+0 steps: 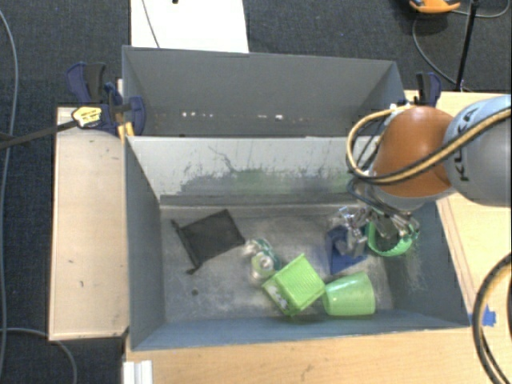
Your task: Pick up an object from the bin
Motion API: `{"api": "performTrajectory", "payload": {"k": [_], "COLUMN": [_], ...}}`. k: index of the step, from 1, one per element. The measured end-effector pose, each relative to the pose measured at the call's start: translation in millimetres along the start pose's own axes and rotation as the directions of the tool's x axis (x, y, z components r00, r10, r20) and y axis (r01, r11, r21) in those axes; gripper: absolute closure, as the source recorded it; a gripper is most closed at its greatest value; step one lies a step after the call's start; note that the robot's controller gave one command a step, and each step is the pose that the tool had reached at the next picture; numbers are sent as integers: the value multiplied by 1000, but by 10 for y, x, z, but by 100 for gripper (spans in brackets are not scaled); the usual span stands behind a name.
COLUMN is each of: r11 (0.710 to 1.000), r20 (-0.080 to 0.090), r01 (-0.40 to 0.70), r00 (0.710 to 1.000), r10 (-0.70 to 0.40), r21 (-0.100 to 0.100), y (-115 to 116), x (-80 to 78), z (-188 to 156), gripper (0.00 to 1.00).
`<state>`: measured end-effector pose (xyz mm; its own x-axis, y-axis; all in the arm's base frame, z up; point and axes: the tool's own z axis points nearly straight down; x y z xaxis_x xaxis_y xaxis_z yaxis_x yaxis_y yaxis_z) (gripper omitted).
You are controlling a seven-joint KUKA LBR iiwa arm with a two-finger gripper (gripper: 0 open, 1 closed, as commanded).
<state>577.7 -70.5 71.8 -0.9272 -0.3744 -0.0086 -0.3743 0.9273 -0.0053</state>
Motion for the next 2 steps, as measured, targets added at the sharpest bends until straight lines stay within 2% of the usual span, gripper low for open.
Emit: {"api": "performTrajectory", "payload": {"k": [1,2], "r11": [1000,999], "r20": [0,4], "r01": [1,50], "r00": [1000,999], "r10": [-1,-50], "r21": [0,2], "y": [0,-106], "x": [0,39], "z": [0,-1376], "gripper": [100,100]}}
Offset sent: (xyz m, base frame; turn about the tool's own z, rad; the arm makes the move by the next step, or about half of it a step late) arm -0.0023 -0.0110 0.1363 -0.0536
